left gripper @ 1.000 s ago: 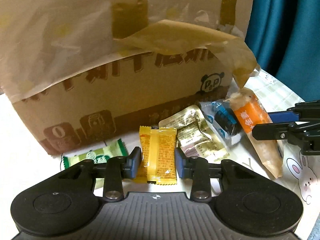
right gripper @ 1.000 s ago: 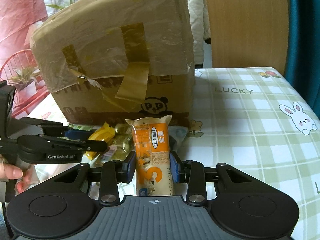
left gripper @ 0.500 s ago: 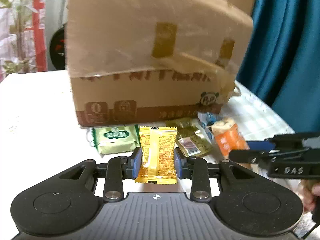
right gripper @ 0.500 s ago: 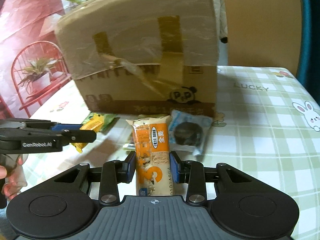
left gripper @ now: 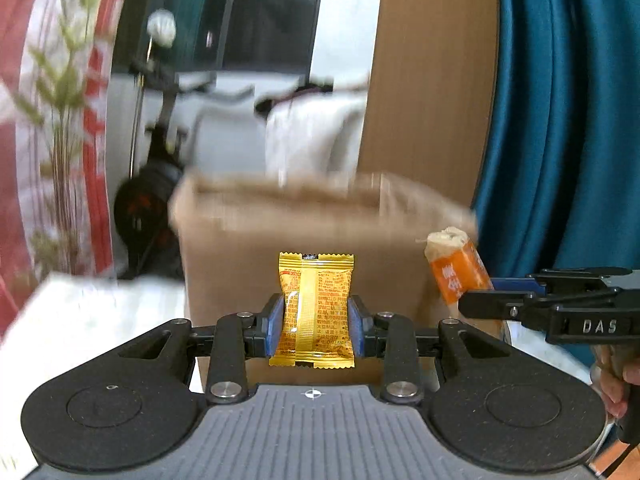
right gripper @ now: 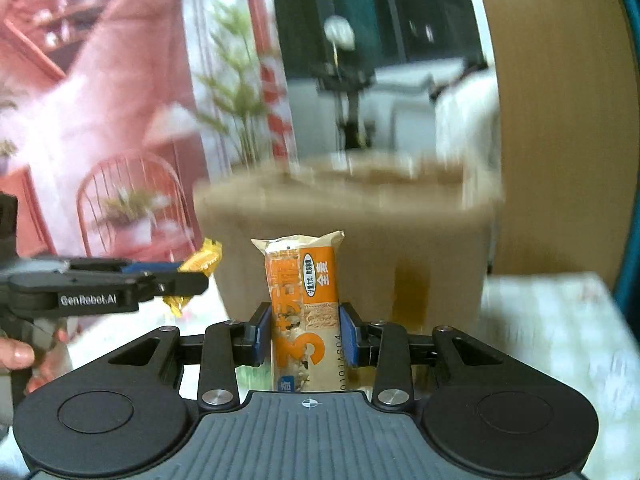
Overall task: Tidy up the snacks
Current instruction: 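Carry both packets over the box and open both tools to drop them in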
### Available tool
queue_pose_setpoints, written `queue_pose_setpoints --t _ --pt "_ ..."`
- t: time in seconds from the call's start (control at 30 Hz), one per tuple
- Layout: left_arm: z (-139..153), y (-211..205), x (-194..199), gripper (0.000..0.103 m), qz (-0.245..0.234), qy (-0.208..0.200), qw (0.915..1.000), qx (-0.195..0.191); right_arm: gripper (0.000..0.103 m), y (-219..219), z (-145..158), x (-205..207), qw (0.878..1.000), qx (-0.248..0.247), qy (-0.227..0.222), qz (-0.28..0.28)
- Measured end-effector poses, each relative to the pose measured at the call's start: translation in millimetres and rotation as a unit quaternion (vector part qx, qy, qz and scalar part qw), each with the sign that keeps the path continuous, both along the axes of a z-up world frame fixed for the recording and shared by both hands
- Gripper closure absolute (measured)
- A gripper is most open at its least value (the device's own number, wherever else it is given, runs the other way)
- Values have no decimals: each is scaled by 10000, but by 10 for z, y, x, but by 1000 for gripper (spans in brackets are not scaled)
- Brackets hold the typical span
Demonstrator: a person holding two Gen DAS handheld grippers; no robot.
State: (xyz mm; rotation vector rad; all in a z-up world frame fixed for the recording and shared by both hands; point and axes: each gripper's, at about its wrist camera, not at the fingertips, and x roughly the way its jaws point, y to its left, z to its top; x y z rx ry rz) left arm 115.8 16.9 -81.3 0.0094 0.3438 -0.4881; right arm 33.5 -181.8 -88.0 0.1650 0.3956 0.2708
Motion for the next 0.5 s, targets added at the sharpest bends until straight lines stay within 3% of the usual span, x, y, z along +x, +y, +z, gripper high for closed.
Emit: queue_pose_setpoints --t 0.1,0.2,0.33,0.5 --pt "325 -74 114 67 -11 -492 9988 20 71 -97 392 189 9991 -26 -420 1" --pt "572 -185 346 67 -70 -615 9980 -129 71 -214 698 461 9973 -151 -714 -95" --pt "632 -443 762 67 -29 -456 9989 -100 71 -375 849 919 9965 -277 -707 -354" --pt "496 -592 1114 67 65 54 10000 -30 71 -414 654 1408 9970 -317 -202 -670"
